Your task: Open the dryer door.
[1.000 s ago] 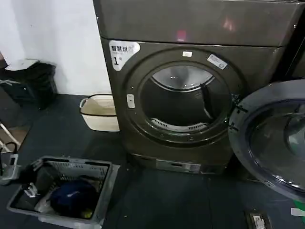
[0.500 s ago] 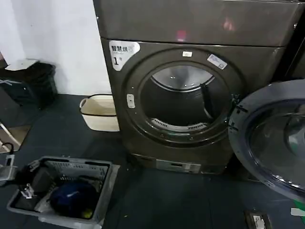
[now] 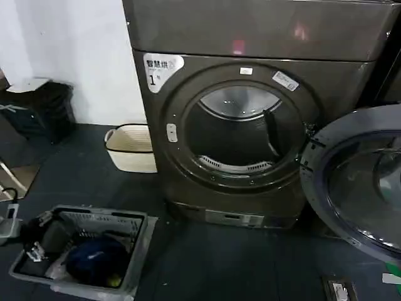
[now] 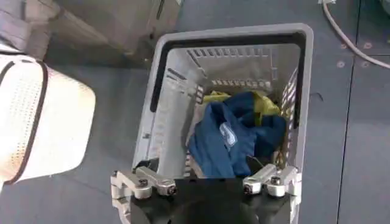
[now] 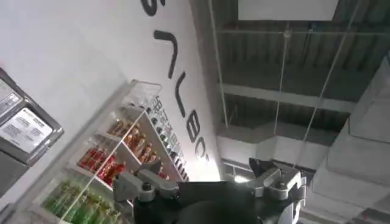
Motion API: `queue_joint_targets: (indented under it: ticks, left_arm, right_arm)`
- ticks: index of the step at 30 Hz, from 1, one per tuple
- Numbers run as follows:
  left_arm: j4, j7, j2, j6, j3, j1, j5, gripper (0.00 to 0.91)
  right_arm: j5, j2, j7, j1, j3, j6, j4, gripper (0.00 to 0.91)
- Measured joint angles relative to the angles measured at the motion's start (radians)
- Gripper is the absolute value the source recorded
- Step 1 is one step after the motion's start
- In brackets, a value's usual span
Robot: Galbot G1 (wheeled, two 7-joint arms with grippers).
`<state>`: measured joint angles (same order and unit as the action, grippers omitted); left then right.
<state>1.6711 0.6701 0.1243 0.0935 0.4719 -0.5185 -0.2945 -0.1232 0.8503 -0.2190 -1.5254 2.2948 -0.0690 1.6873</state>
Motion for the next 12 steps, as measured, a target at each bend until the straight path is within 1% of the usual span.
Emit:
queue_joint_targets:
  ticks: [12]
  left_arm:
    - [-0.002,-0.001,0.001,0.008,-0.002,-0.002,0.003,0.907]
  right_arm:
    - [0.0,-0.006,-0.002,-0.008,0.007,0.005,-0.004,0.907]
